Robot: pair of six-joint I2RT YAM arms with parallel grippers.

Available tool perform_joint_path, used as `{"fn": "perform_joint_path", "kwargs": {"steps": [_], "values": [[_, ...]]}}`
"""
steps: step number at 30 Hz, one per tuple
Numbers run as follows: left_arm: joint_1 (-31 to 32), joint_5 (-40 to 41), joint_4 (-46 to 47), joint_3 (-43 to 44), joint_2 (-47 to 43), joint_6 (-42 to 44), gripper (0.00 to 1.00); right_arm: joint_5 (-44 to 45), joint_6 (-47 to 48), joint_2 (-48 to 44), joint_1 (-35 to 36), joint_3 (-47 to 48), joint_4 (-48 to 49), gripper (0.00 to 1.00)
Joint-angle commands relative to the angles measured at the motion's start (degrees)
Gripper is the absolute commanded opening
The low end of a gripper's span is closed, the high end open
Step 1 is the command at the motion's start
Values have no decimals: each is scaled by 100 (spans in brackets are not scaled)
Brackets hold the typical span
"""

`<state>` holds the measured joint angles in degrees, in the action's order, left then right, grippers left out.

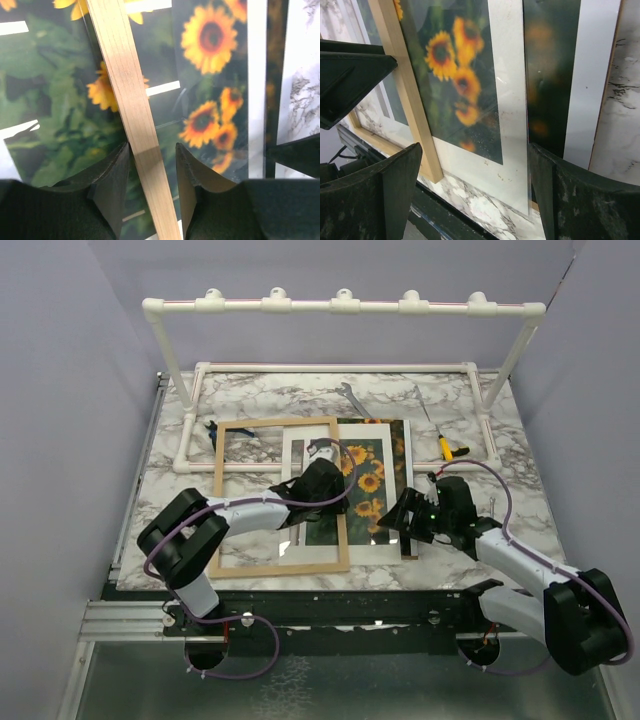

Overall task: Take the photo out of the frame
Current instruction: Remove the photo frame item from the photo frame.

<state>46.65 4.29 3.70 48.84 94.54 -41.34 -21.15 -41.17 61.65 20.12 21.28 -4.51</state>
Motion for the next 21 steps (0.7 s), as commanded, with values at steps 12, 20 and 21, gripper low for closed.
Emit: {"fn": "perform_joint_path", "kwargs": {"steps": [12,20,21], "values": [[376,-127,157,702,514,65,40,-246,-49,107,-8,-166,108,90],[486,-168,178,1019,746,89,38,310,189,-324,-8,125,-514,91],[484,-128,157,1000,682,105,38,490,253,-448,-8,231,-668,91]]}}
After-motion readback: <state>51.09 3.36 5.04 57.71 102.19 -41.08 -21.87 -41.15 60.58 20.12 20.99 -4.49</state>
